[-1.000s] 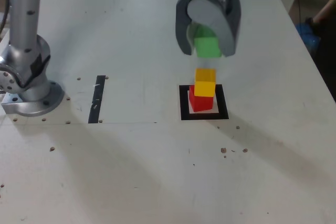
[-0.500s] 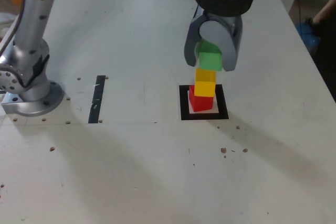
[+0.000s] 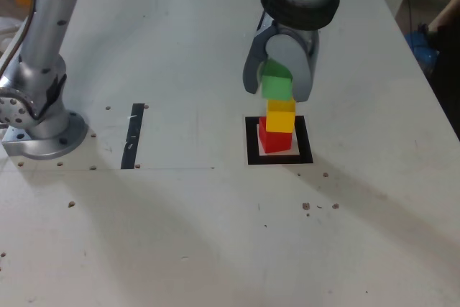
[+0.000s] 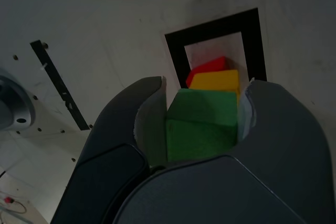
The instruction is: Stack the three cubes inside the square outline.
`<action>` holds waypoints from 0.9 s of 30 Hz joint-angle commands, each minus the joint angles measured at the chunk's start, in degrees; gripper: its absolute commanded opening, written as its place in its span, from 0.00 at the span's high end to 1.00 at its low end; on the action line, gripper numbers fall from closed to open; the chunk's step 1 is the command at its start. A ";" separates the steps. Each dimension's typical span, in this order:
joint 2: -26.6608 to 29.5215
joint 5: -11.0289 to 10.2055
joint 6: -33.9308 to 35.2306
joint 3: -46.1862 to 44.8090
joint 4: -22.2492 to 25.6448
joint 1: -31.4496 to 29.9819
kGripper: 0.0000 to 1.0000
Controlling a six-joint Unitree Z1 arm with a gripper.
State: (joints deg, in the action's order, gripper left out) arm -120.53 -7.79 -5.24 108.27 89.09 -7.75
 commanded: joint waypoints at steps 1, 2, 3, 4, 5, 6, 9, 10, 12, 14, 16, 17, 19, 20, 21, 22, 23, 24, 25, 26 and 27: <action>-0.14 0.29 -0.13 0.26 0.02 -0.06 0.80; -0.15 0.33 -0.12 0.31 -0.05 -0.10 0.80; -0.18 0.32 -0.12 0.32 -0.11 -0.14 0.80; -0.23 0.29 -0.12 0.26 -0.17 -0.16 0.80; -0.29 0.23 -0.12 0.16 -0.24 -0.16 0.80; -0.38 0.18 -0.12 0.05 -0.29 -0.16 0.80; -0.73 0.10 -0.12 -0.21 -0.44 -0.16 0.80; -0.83 0.12 -0.12 -0.24 -0.45 -0.16 0.80; -1.00 0.21 -0.12 -0.26 -0.44 -0.16 0.80; -1.08 0.37 -0.15 -0.26 -0.37 -0.16 0.80; -1.11 0.54 -0.18 -0.26 -0.29 -0.16 0.80; -1.11 0.62 -0.21 -0.27 -0.26 -0.16 0.80; -1.11 0.74 -0.26 -0.29 -0.23 -0.16 0.80; -1.11 0.79 -0.27 -0.31 -0.24 -0.16 0.80; -1.11 0.82 -0.28 -0.32 -0.25 -0.16 0.80; -1.11 0.84 -0.30 -0.32 -0.27 -0.16 0.80; -1.11 0.85 -0.30 -0.32 -0.28 -0.16 0.80; -1.11 0.88 -0.33 -0.31 -0.29 -0.16 0.80; -1.11 0.90 -0.37 -0.33 -0.30 -0.16 0.79; -1.11 0.94 -0.42 -0.36 -0.29 -0.16 0.79; -1.11 0.99 -0.47 -0.40 -0.28 -0.16 0.79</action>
State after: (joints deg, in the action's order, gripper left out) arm -121.41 -6.95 -5.57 108.03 88.50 -7.89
